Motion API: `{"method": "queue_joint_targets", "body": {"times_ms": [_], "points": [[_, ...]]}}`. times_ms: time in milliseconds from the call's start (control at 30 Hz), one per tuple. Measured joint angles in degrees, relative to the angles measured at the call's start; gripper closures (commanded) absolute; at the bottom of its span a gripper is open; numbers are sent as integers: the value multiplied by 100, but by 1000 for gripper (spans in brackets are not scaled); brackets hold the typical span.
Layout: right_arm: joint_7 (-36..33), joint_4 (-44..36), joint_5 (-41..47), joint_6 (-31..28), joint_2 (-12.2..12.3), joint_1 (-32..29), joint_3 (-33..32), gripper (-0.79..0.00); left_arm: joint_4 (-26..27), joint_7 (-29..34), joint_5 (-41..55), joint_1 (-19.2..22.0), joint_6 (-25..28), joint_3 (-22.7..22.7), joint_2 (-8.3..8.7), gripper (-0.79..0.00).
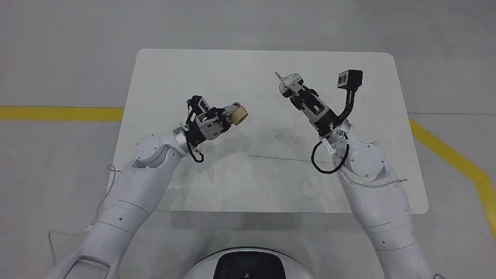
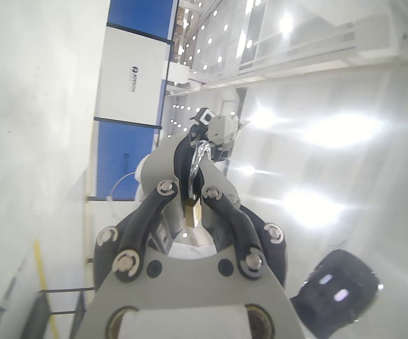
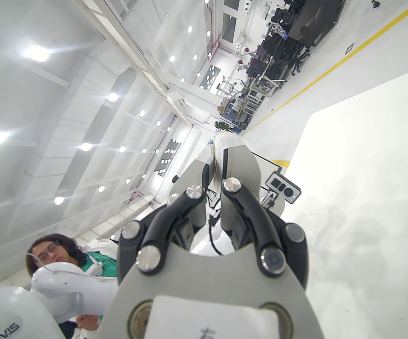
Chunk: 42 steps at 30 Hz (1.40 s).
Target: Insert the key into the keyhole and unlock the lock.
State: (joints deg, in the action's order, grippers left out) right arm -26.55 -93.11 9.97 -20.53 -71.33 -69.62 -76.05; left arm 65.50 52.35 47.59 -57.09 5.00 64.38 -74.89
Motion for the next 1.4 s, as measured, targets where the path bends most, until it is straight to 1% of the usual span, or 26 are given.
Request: {"method": "queue_joint_targets", "body": {"times_ms": [133, 233, 367, 467, 600, 700, 867, 1100, 1267, 1400], "points": [[-120, -314, -260, 399, 63, -313, -242, 0, -254, -46, 636, 311, -628, -148, -107, 0], [-113, -577, -555, 757, 105, -608, -380, 0, -431, -134, 813, 600, -876, -361, -209, 0], [15, -1092, -912, 1111, 148, -1112, -528, 0, -652, -377, 837, 903, -770, -624, -345, 0], [209, -1407, -1127, 1324, 163, -1389, -622, 0, -782, -506, 642, 1051, -679, -797, -411, 0], [521, -1729, -1409, 1617, 167, -1637, -650, 0, -897, -693, 355, 1200, -314, -967, -497, 0], [566, -1782, -1495, 1751, 155, -1657, -501, 0, -932, -806, 202, 1242, -64, -1071, -556, 0], [638, -1669, -1459, 1908, 111, -1497, -153, 0, -993, -963, 38, 1242, 262, -1175, -637, 0], [873, -1524, -1492, 2080, 69, -1341, 64, 0, -996, -1074, -101, 1170, 595, -1228, -713, 0], [1049, -1502, -1511, 2081, 57, -1348, 67, 0, -1009, -1061, -8, 1107, 547, -1231, -761, 0], [1084, -1530, -1488, 2045, 61, -1415, -7, 0, -1074, -964, 729, 1033, 79, -1114, -811, 0]]}}
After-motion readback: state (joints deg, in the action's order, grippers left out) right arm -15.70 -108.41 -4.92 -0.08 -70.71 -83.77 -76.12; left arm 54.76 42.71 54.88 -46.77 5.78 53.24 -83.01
